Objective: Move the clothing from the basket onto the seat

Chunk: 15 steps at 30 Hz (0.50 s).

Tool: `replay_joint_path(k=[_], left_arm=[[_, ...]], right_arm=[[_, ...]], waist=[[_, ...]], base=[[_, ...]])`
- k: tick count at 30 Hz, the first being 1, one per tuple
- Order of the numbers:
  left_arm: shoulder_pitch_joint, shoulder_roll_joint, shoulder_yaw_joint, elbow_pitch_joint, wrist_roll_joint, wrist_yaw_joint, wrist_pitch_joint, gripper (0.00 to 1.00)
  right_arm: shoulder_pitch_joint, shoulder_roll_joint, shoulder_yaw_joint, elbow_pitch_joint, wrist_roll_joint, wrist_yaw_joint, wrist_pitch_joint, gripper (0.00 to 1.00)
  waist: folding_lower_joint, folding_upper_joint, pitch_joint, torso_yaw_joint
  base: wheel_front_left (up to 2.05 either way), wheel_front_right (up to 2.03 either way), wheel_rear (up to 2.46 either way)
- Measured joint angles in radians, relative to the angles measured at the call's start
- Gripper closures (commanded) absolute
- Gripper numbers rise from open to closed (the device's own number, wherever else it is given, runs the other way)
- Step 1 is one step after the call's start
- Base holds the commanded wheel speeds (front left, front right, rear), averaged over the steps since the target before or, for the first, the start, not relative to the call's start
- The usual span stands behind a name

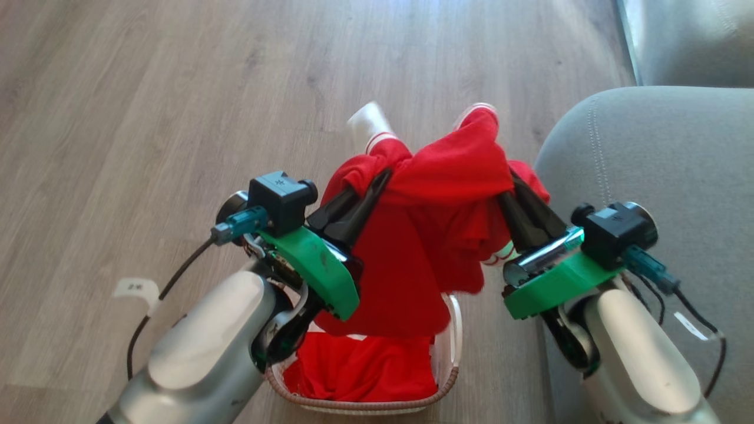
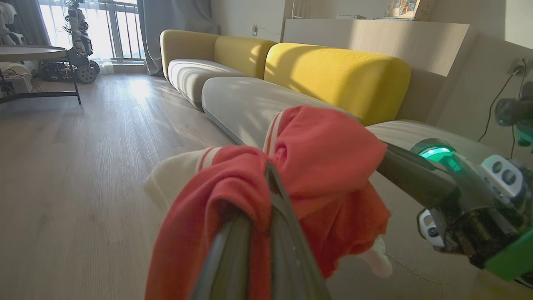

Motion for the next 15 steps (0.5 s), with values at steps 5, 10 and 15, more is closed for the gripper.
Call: replay_joint_path(k=[5,10,15], left_arm=[[0.006,0.006,-0.004,-0.027,0.0,0.003,0.0,0.0],[0.01,0.021,-0.017,-0.049,0.001,0.003,-0.007,0.0],[0.039,0.032,-0.032,-0.058,0.02,0.008,-0.018,0.0]], right_arm=[[0.041,-0.002,-0.052,-0.041,0.0,0.0,0.0,1.0],[0.064,-0.006,-0.1,-0.077,0.0,0.0,0.0,1.0],[0.084,-0.027,-0.142,-0.141,0.0,0.0,0.0,1.0]], waist=[[0.0,0.0,-0.001,-0.027],[0.0,0.0,0.003,-0.067],[0.0,0.0,0.01,-0.133]], base=[[0.0,0.0,0.0],[0.0,0.0,0.0],[0.0,0.0,0.0]])
